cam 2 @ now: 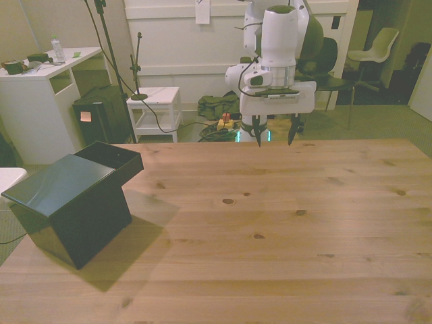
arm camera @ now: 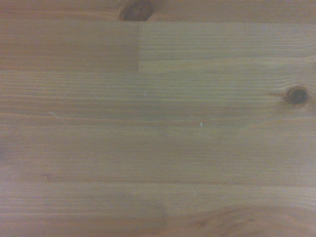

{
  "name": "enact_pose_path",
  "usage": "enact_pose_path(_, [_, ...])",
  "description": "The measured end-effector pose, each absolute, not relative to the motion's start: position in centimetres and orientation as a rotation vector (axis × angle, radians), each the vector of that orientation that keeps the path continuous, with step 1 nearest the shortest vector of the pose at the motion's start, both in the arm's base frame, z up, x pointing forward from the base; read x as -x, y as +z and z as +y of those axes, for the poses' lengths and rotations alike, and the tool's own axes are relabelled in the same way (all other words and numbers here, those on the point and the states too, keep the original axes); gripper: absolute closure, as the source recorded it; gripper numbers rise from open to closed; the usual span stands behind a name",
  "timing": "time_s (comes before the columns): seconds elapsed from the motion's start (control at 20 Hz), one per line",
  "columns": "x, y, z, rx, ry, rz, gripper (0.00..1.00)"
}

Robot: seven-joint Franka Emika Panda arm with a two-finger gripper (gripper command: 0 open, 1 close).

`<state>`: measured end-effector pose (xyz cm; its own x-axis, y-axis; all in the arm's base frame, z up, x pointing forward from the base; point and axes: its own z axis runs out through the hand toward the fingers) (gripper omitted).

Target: Close the top drawer

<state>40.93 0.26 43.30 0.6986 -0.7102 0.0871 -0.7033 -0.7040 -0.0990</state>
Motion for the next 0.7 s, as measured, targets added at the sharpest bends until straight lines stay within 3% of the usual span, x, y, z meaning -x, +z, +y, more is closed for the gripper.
enact_pose_path(0.25, [-41.4, 44.0, -2.4, 2.769, -0.231, 1.322, 0.0])
enact_pose_path(0.7, [-41.4, 46.1, -17.8, 2.522, -0.314, 1.735, 0.0])
